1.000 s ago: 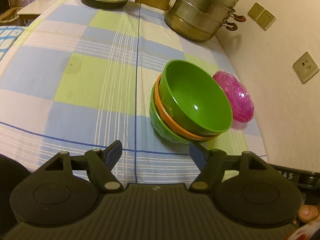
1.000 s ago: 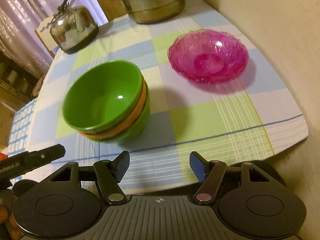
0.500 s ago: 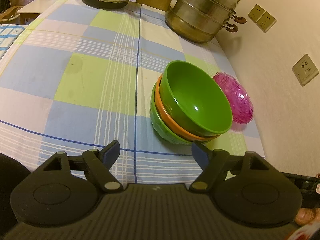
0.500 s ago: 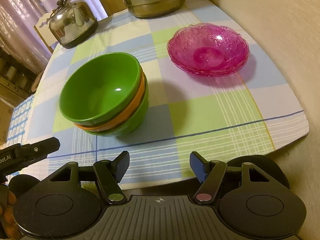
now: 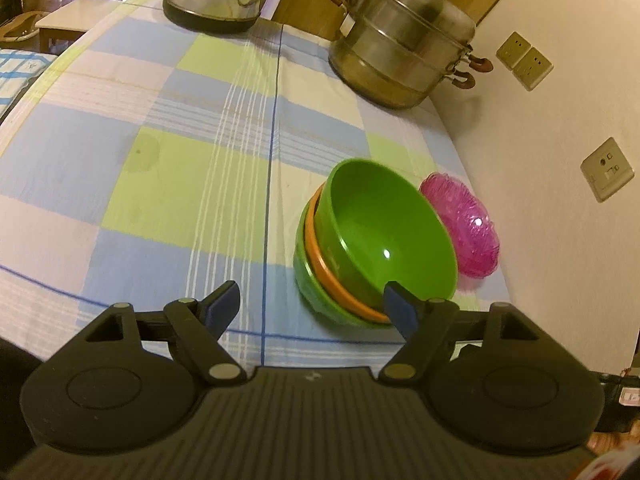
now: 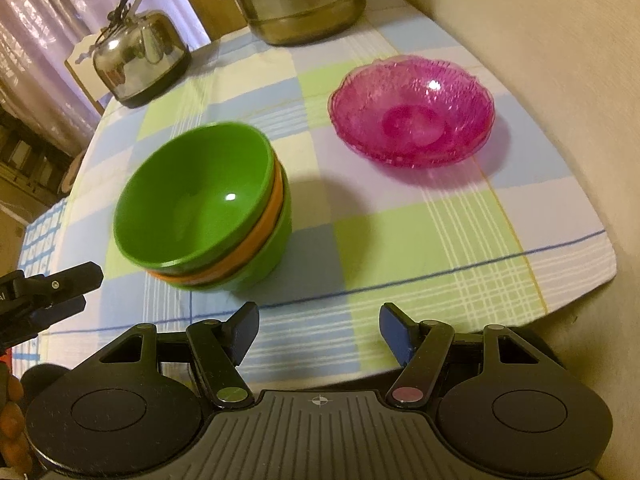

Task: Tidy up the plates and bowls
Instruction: 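Close both grippers on the rim of the three-bowl stack, then lift the bowl stack with both grippers and carry it toward the pink plates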

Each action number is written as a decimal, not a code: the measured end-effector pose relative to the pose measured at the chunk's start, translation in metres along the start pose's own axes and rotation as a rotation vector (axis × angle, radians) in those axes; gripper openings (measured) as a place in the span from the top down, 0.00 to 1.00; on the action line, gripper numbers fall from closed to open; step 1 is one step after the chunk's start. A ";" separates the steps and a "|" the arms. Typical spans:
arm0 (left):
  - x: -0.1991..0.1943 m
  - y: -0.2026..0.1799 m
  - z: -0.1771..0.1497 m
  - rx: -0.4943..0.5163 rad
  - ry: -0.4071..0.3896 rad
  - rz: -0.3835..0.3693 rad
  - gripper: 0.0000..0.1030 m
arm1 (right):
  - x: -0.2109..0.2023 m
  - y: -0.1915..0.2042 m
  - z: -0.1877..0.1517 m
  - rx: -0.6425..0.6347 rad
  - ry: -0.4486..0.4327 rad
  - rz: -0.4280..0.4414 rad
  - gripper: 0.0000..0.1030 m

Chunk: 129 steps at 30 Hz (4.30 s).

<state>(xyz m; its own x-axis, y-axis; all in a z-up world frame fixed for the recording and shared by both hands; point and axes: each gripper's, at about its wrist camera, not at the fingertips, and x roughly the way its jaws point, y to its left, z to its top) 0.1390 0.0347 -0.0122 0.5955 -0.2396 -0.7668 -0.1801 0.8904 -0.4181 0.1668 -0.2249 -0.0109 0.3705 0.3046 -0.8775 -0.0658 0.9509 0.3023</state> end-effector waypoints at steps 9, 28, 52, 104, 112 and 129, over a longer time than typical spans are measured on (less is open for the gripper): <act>0.018 0.003 0.018 -0.013 0.025 -0.015 0.26 | -0.014 -0.008 0.028 0.097 -0.121 0.076 0.35; 0.086 0.006 0.039 -0.017 0.147 -0.043 0.51 | 0.067 0.011 0.065 0.093 0.048 0.109 0.36; 0.103 0.008 0.038 -0.004 0.195 -0.067 0.67 | 0.100 0.015 0.063 0.122 0.128 0.102 0.70; 0.088 -0.106 0.027 0.199 0.193 -0.158 0.69 | 0.002 -0.052 0.050 0.245 -0.034 0.018 0.73; 0.093 -0.127 0.030 0.227 0.193 -0.165 0.69 | -0.006 -0.067 0.056 0.272 -0.050 0.019 0.73; 0.129 -0.170 0.072 0.258 0.178 -0.172 0.69 | -0.007 -0.097 0.106 0.269 -0.101 0.005 0.73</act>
<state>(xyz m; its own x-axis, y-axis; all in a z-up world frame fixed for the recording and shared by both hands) 0.3025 -0.1195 -0.0056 0.4501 -0.4383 -0.7780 0.1286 0.8940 -0.4293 0.2689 -0.3251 0.0055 0.4618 0.2899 -0.8383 0.1750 0.8967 0.4065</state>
